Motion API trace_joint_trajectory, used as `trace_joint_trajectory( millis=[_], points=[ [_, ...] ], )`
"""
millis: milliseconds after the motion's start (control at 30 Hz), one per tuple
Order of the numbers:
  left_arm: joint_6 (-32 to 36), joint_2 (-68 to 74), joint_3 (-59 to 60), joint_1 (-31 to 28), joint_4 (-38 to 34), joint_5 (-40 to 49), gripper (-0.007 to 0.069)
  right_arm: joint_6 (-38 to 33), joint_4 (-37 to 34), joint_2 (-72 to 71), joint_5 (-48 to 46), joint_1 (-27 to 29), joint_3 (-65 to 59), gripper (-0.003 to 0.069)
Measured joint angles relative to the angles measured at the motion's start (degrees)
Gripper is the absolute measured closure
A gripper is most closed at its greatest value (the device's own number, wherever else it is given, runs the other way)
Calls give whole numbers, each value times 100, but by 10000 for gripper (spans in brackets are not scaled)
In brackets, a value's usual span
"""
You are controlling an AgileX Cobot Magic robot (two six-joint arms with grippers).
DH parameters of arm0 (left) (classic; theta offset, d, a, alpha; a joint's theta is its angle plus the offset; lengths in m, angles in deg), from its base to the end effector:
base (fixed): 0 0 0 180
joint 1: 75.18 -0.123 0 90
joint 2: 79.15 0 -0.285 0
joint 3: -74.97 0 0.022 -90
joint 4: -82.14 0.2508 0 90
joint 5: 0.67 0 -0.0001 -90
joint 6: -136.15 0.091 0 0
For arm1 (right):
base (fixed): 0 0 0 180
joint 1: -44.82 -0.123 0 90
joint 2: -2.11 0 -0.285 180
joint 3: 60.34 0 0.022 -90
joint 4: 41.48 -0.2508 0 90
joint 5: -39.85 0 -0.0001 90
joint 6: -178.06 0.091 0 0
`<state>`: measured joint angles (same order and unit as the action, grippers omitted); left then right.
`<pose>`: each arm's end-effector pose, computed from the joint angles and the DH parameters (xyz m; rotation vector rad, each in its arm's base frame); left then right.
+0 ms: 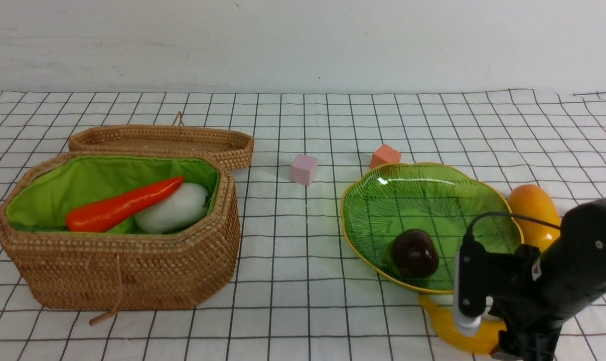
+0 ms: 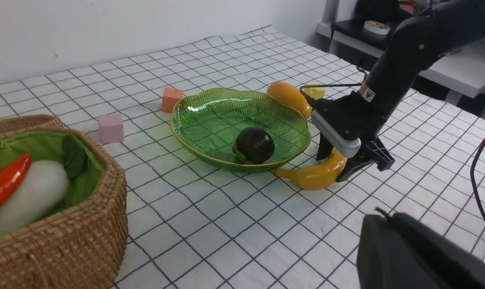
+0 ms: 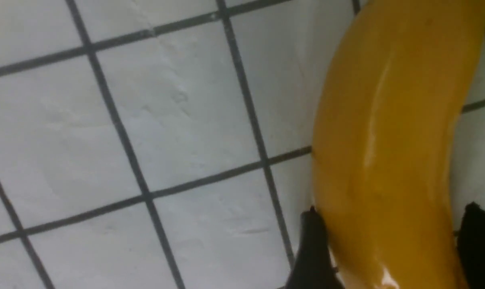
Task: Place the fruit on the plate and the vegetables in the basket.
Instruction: Use the right arm to grab a banana and put it into the right plate
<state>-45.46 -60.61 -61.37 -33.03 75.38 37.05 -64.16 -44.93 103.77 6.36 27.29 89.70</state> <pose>0.0184 -0.0256 0.3346 0.5929 1.6898 -0.6860 0.2690 0.0881 0.1641 -1.7983 2.2559 -0.0902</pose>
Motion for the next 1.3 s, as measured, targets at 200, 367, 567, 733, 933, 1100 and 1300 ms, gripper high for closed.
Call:
trace_joint_trajectory(
  millis=[200, 367, 567, 733, 933, 1100, 1300],
  points=[
    [0, 0, 0, 0, 0, 33, 638, -503, -132, 129, -190, 0, 7, 300],
    [0, 0, 0, 0, 0, 52, 638, -1130, -225, 121, -792, -18, 23, 333],
    [0, 0, 0, 0, -17, 72, 638, -1729, -263, -203, -1671, -543, 1, 333],
    [-50, 0, 0, 0, -21, 75, 638, -521, -481, -797, -1615, -926, 228, 333],
    [-306, 0, 0, 0, -15, -47, 638, 2963, -541, -1077, -657, -752, 1174, 333],
    [-346, 0, 0, 0, -15, -342, 638, 5582, -467, -202, -129, -97, 2235, 333],
    [-346, 0, 0, 0, -15, -353, 638, 6024, -231, 1084, 10, 313, 2982, 333]
  ],
)
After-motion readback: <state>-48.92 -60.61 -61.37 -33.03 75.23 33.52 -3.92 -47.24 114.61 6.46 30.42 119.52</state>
